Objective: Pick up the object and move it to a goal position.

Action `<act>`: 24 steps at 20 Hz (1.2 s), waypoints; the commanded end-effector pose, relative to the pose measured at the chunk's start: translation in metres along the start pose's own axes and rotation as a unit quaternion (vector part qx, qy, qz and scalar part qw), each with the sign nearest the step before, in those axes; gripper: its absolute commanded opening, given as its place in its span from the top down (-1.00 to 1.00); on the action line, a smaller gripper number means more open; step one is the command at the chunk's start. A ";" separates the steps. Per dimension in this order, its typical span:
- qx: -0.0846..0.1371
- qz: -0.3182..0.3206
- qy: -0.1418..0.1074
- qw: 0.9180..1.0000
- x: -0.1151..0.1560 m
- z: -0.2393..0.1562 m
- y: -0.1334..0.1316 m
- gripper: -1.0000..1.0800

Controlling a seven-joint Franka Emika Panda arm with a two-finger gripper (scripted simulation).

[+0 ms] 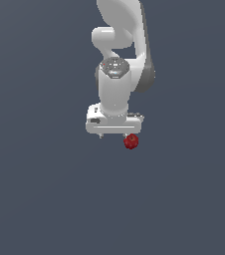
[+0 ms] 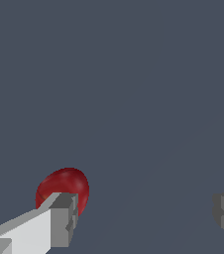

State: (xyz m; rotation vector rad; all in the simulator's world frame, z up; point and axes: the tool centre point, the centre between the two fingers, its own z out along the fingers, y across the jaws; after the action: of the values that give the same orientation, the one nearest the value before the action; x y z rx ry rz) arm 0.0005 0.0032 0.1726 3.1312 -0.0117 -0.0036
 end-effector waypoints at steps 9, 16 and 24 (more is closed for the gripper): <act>0.011 0.023 -0.021 0.999 -0.008 0.011 0.007 -0.92; 0.011 0.016 -0.021 1.000 -0.009 0.014 0.004 -0.92; 0.007 -0.063 -0.013 0.998 -0.023 0.037 -0.030 -0.92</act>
State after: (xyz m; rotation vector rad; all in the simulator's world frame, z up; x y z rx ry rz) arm -0.0184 0.0238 0.1411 3.1438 0.1249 -0.0510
